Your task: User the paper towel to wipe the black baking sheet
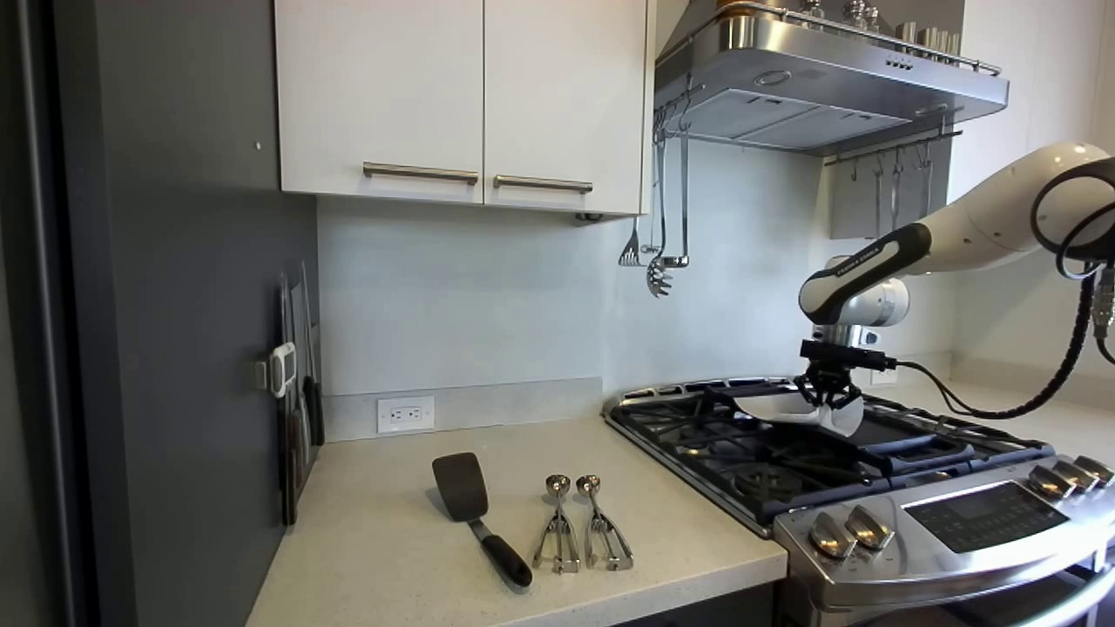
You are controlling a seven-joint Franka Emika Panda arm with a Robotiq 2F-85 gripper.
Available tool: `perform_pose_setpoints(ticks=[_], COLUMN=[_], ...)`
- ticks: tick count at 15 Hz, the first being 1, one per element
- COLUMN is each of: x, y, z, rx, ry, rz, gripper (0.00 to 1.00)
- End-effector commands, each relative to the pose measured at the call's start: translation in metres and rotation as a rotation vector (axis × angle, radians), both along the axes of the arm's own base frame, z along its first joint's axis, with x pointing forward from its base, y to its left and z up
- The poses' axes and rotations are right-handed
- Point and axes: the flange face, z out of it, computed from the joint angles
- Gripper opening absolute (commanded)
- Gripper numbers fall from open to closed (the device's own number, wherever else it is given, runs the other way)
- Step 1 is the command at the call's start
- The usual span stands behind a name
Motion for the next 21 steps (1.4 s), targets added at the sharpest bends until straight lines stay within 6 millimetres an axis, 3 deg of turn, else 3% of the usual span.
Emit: perform_pose_setpoints(ticks=[1,5,10,15,21], x=[-0.009,-0.009,0.009,0.021,0.019], y=[0.023,0.033,0.024,0.007,-0.032], z=[-0.017,-0.018,-0.023,-0.031,-0.034], rx=[0.092,0.125,0.098,0.050,-0.019], ry=[0.102,0.150,0.052,-0.031,-0.034], rz=[0.095,0.157,0.058,-0.031,-0.143], gripper=[0.00,0.00,0.00,0.00,0.00])
